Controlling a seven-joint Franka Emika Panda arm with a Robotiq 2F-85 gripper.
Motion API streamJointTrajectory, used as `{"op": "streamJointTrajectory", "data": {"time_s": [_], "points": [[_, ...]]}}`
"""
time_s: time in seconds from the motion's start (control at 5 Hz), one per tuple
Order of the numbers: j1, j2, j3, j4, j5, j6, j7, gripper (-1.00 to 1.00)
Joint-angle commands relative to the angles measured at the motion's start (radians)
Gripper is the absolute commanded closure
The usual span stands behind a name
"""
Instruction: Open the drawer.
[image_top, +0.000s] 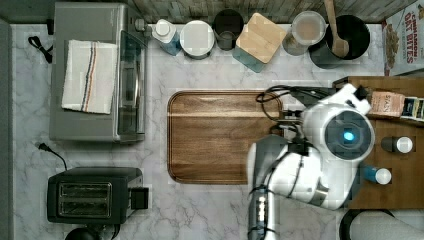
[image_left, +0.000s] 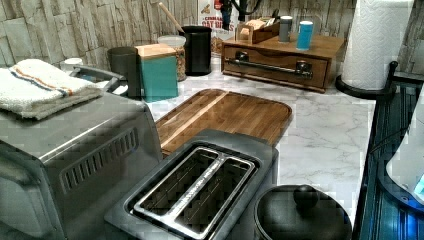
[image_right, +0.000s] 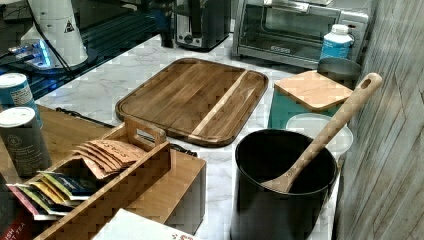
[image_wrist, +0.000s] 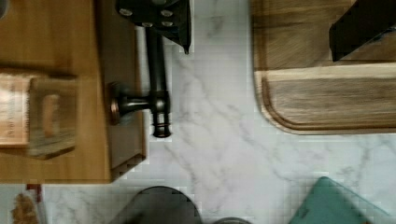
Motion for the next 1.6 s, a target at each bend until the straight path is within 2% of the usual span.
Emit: {"op": "streamJointTrajectory", "data": {"time_s": [0.2,0.4,0.6,0.8,1.0,1.2,1.6], "points": [[-0.041,0.078,-0.045,-0.021,0.028,0.044,-0.175,-1.0],[-0.03,0.054,-0.05,-0.069,0.0,0.081,-0.122,-1.0],[-0.041,0.069,-0.052,-0.091,-0.014,0.136,-0.157,-1.0],[-0.035,0.104,-0.059,-0.086,-0.146,0.167,-0.097,-1.0],[-0.043,0.128,-0.081,-0.066,-0.19,0.184,-0.071,-1.0],[-0.082,0.152,-0.078,-0.03,-0.154,0.16,-0.086,-1.0],[-0.085,0.192,-0.102,-0.063,-0.088,0.271,-0.065,-1.0]]}}
